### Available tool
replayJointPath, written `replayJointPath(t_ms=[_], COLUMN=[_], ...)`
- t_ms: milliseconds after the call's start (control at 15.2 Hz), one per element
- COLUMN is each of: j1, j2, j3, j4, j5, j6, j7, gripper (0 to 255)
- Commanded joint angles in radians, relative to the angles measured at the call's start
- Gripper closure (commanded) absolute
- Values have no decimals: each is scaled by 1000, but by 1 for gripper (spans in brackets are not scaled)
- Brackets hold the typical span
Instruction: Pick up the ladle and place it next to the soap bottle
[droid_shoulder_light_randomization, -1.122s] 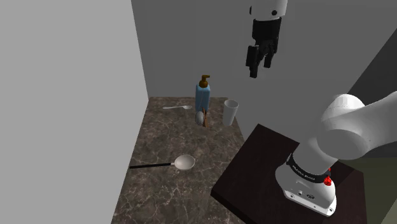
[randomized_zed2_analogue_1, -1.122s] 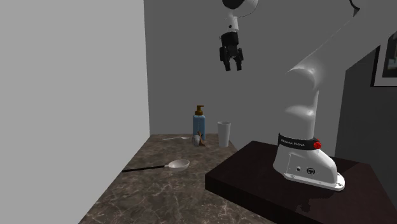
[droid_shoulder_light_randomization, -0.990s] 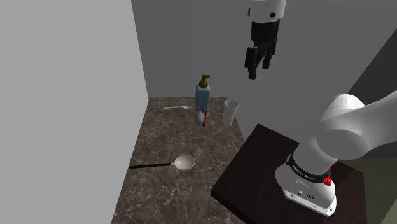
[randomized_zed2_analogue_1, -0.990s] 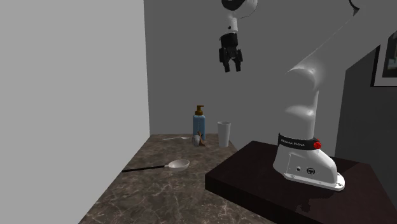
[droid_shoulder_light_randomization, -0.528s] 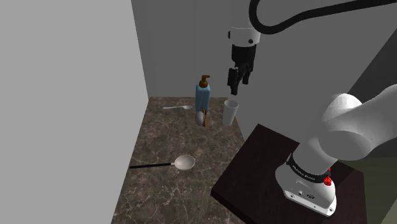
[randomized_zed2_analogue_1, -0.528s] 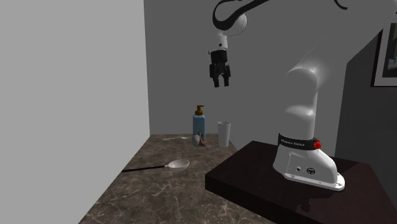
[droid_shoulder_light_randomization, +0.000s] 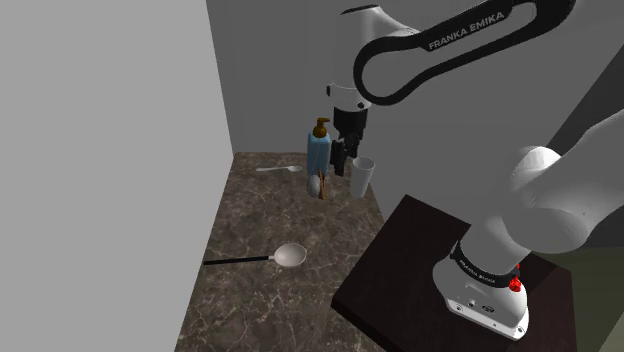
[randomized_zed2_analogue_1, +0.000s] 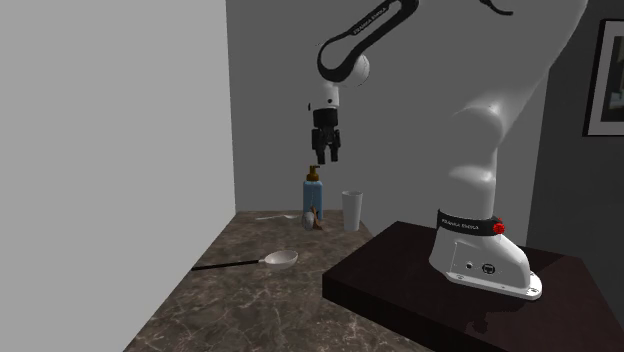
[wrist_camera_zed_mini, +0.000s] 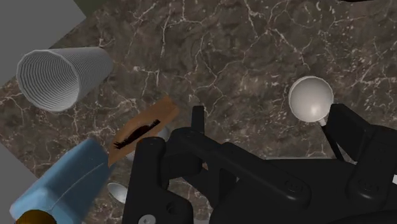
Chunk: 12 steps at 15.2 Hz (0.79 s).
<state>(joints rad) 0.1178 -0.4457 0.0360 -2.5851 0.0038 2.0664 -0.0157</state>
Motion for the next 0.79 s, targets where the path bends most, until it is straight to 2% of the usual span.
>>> replayJointPath(t_ms=[0, 726], j1=[22, 105], j2=[67, 463], j3=[10, 54], j4=[4, 96], j5=[15, 83], j6=[77, 440], j7=[-18, -165], gripper=[0, 0])
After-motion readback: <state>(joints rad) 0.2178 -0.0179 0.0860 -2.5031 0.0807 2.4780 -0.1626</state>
